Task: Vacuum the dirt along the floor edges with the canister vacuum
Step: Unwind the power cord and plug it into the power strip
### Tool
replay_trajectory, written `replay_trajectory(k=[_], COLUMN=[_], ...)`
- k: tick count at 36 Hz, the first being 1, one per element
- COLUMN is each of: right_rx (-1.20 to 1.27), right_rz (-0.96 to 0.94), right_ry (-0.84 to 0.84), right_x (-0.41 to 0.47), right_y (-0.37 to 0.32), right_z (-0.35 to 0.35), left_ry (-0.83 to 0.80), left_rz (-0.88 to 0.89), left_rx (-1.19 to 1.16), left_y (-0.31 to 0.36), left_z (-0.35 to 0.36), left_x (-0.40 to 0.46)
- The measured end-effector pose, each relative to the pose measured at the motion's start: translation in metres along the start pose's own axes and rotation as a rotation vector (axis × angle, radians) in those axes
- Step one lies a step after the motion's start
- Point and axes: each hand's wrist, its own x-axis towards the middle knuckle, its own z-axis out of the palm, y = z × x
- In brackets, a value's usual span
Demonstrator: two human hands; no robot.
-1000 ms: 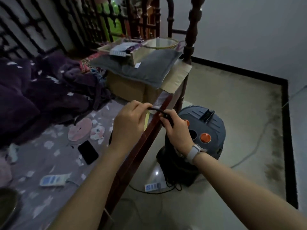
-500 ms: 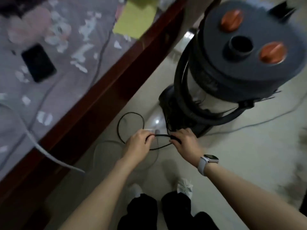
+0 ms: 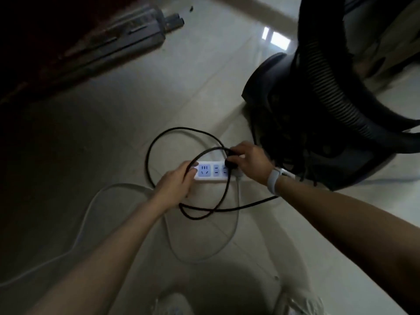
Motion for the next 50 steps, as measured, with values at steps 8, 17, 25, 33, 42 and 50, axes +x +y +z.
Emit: replay_trajectory(k=[8,17,25,33,42,50], right_rx=[0.324,0.409,0.330,0.253,0.222,0.019], right_rz=[0.227,0.239,0.195,0.099,0.209,0.089], right_ry=[0.078,0.097,0.248,0.157,-0.006,-0.036], right_x=[0.017,0.037,0.035,0.034,0.024,0.012], right_y=[0.012,0.004,0.006,-0.016,0.005,0.004], right_z=[0.025,0.020,0.001,0.006,0.008,0.016], left_ry=[0.250,0.282,0.316,0.684,0.038,0.322], left_rz=[-0.157,-0.160,-0.422,-0.202,-0.283,0.149], left_rx=[0.057,-0.103,-0.303,0.032,0.528,0.237], left_y=[-0.038,-0.039,-0.041,-0.044,-0.064,-0.040], left_z=[-0.009,-0.006,-0.011,-0.038,-0.011,0.004], left_x=[0.009,0.026,0.046,0.035,0.014,0.017])
